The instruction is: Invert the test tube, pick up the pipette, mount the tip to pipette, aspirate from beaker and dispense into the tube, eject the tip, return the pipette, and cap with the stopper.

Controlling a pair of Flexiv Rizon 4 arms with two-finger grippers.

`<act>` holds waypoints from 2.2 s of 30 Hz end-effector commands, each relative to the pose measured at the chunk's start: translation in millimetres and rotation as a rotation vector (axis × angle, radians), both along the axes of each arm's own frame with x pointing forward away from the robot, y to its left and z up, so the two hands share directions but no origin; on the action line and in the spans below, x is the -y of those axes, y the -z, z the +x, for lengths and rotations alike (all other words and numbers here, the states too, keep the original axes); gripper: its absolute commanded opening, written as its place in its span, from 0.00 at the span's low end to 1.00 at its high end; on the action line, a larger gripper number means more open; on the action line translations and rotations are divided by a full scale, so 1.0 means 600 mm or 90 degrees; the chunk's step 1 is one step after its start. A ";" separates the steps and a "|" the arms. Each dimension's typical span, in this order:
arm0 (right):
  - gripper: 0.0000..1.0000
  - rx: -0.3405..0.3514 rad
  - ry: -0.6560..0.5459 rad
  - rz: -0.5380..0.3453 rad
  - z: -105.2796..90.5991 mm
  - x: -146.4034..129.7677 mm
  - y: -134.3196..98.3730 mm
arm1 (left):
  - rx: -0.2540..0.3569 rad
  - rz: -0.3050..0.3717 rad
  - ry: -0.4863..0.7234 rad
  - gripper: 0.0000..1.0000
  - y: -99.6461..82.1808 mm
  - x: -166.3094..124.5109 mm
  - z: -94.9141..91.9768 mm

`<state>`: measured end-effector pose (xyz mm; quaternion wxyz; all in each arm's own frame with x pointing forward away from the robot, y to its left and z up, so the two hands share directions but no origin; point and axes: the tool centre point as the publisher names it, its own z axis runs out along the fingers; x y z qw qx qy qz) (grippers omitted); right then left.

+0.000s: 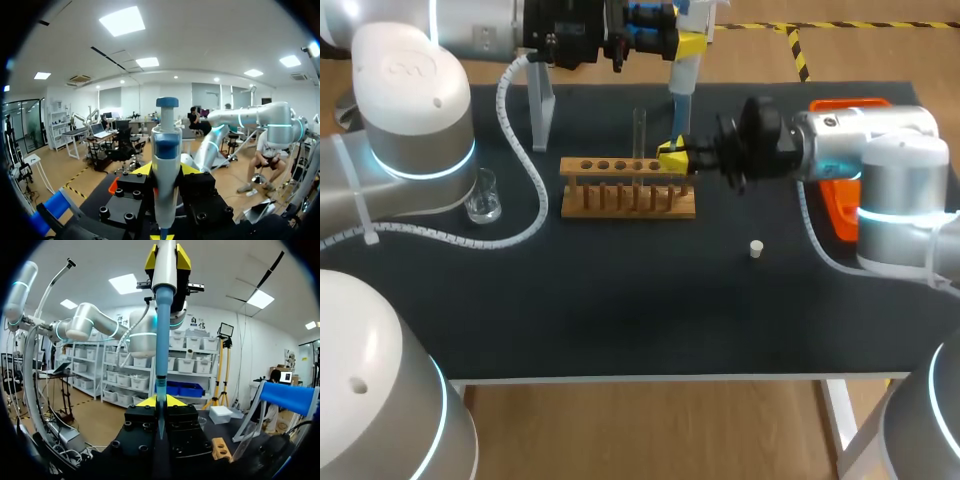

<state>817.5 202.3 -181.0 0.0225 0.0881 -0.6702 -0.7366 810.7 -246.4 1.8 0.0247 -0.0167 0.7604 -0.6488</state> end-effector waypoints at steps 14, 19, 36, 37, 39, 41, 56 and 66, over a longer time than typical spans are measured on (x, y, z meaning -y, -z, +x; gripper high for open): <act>1.00 -0.007 -0.011 -0.032 -0.019 0.018 0.008 | -0.002 0.003 0.000 0.00 0.018 -0.001 0.001; 1.00 -0.011 -0.016 -0.049 -0.029 0.047 0.034 | -0.002 0.003 0.000 0.00 0.018 -0.001 0.001; 1.00 -0.006 0.014 -0.148 -0.061 0.151 0.129 | -0.002 0.003 0.000 0.00 0.018 -0.001 0.001; 1.00 -0.004 0.016 -0.151 -0.060 0.153 0.132 | -0.002 0.003 0.000 0.00 0.018 -0.001 0.001; 1.00 0.001 0.016 -0.162 -0.065 0.159 0.136 | -0.002 0.003 0.000 0.00 0.018 -0.001 0.001; 1.00 0.003 0.017 -0.170 -0.067 0.161 0.137 | -0.002 0.003 0.000 0.00 0.018 -0.001 0.001; 1.00 0.003 0.017 -0.170 -0.067 0.161 0.137 | -0.002 0.003 0.000 0.00 0.018 -0.001 0.001; 1.00 0.003 0.017 -0.170 -0.067 0.161 0.137 | 0.007 0.004 -0.060 0.00 0.037 -0.077 0.012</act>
